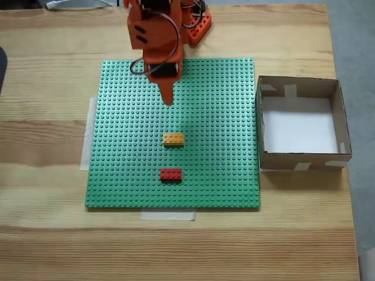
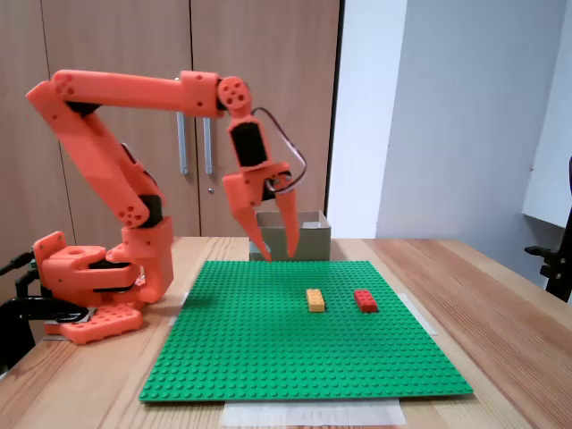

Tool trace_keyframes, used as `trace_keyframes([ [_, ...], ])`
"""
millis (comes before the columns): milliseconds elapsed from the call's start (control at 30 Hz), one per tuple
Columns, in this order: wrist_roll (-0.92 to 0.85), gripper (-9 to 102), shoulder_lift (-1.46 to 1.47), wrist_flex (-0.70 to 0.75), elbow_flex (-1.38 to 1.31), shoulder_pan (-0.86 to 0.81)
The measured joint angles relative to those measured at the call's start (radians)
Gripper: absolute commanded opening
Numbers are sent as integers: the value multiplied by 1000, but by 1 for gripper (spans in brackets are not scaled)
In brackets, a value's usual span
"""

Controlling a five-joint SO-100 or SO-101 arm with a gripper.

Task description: Pick the yellow lego block and put it in the box.

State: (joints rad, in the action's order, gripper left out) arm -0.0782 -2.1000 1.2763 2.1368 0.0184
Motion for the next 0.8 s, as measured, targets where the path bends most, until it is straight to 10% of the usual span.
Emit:
trace_keyframes([
  [800, 43, 35, 615, 179, -552, 14],
])
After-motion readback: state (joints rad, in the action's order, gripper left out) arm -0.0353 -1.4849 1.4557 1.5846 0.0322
